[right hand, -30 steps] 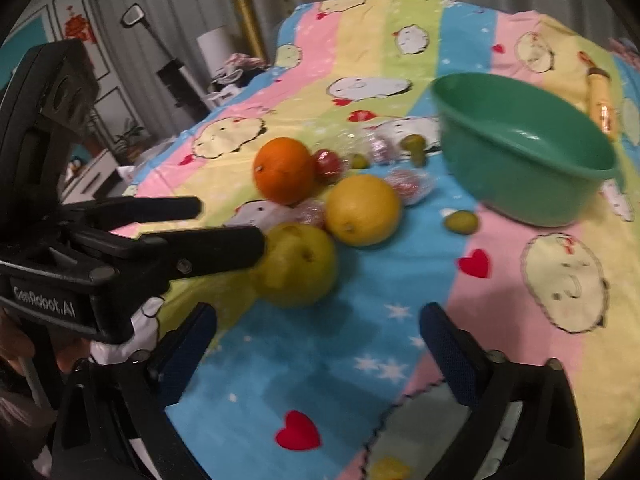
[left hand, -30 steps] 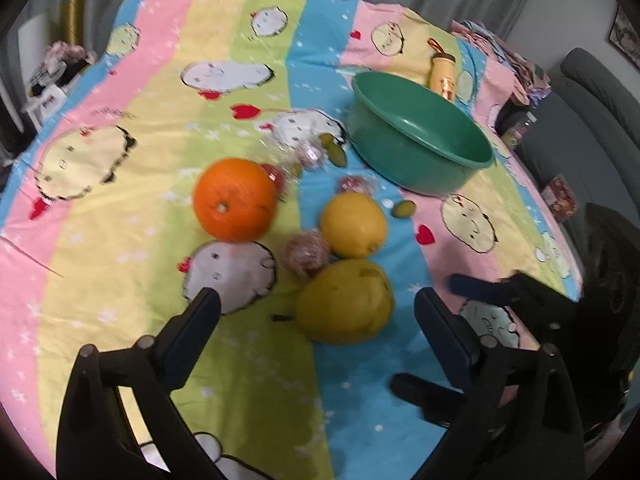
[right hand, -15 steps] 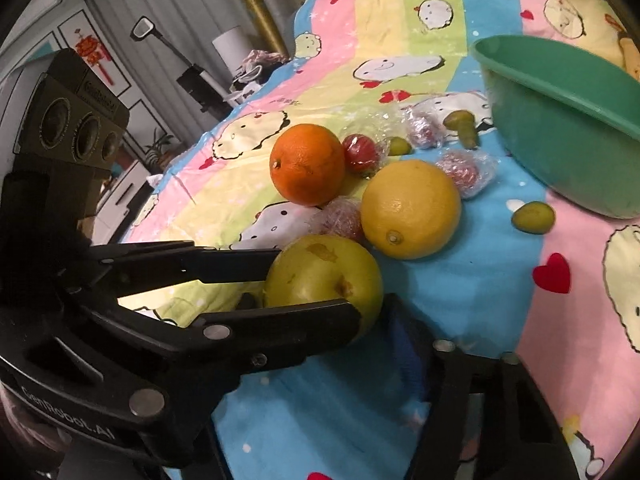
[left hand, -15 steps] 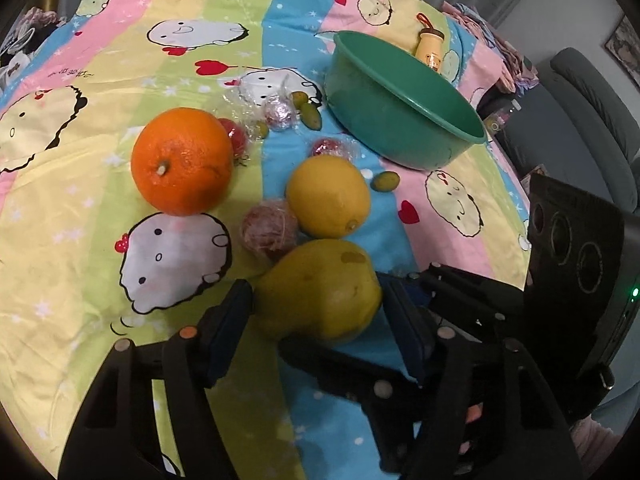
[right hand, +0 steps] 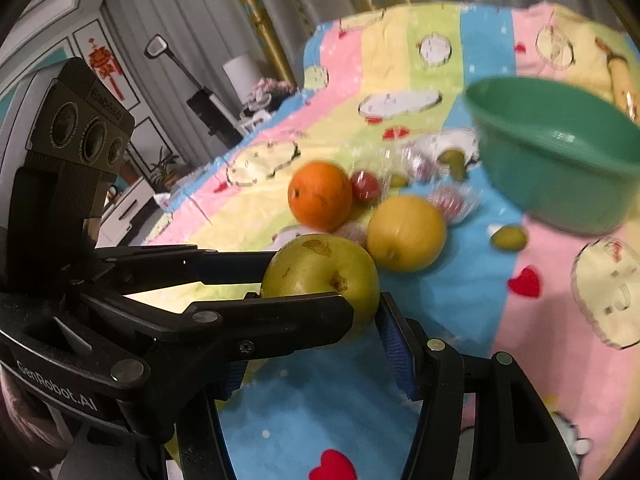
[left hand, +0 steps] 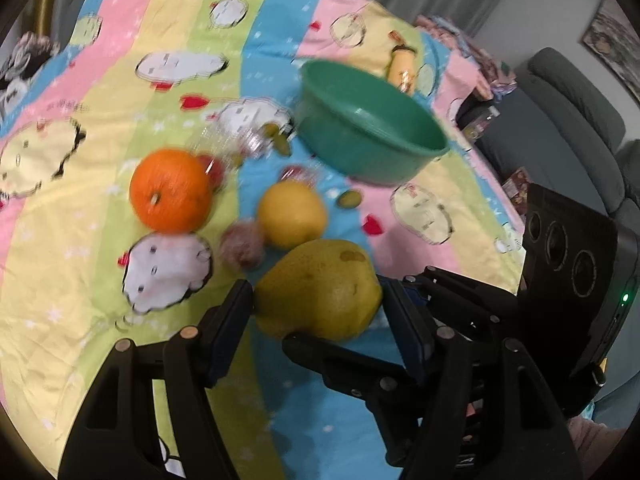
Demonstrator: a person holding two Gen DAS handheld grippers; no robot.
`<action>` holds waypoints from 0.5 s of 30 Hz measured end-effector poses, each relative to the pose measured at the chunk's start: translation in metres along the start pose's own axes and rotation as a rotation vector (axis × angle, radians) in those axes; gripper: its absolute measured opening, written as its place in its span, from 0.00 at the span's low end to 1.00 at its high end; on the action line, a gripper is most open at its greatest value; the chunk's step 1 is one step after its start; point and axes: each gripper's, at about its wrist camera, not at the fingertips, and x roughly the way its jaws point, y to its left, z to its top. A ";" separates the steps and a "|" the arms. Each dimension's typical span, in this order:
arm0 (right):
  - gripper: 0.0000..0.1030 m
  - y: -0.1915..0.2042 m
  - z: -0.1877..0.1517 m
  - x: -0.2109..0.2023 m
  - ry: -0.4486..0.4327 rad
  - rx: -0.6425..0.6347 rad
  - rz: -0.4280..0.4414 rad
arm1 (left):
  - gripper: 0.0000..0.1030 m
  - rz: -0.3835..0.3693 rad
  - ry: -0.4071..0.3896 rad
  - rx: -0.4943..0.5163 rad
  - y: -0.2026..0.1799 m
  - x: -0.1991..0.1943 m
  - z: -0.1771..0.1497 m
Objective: Organize fruits
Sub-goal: 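Lift the pear with the right tool and carry it into the green bowl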
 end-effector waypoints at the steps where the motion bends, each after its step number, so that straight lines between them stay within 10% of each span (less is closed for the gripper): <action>1: 0.58 0.000 0.002 -0.006 -0.014 -0.006 -0.008 | 0.65 -0.003 -0.011 0.009 -0.004 -0.001 0.002; 15: 0.58 -0.076 0.075 -0.074 -0.247 0.004 -0.106 | 0.66 -0.043 -0.122 0.204 -0.080 0.028 0.112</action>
